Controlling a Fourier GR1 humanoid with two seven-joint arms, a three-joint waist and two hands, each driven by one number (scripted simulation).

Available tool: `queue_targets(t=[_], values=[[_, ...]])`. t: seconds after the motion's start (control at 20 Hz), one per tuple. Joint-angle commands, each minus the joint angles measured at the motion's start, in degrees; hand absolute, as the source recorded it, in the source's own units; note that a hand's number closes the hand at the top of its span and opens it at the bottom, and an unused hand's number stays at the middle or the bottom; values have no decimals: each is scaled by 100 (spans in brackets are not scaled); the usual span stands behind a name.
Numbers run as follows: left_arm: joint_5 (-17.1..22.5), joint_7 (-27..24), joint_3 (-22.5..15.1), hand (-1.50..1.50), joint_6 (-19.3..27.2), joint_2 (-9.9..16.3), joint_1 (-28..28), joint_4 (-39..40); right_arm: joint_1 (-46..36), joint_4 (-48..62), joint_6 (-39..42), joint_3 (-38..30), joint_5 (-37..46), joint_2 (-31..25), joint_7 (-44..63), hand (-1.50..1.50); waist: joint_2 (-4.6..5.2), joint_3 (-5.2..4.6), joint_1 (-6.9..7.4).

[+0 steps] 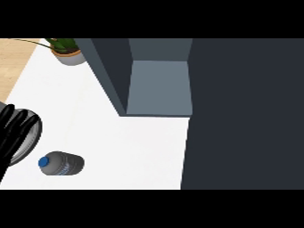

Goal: Pick up the bottled water, place it into the cabinet and close the cabinet

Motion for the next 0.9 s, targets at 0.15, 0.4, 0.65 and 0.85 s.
queue_targets(t=[0.15, 0.4, 0.65, 0.85], values=[[2448, 257, 1272, -150, -1382, 1094, 1143, 79, 644, -827, 311, 386, -288, -125, 530, -150, 14, 7, -10], [3426, 576, 1879, -150, -1758, 1494, 1759, -172, 171, -1605, -300, 1181, 395, 221, 1713, -150, 20, 7, 16], [3652, 871, 2227, -150, -2012, 1300, 2002, -70, 295, -1786, -282, 1435, 624, 269, 1757, -150, 28, 11, -38], [3080, 920, 2306, -150, -2578, 1169, 1478, 827, 263, -1550, -353, 1637, 751, 377, 1682, -150, 39, 7, -73]])
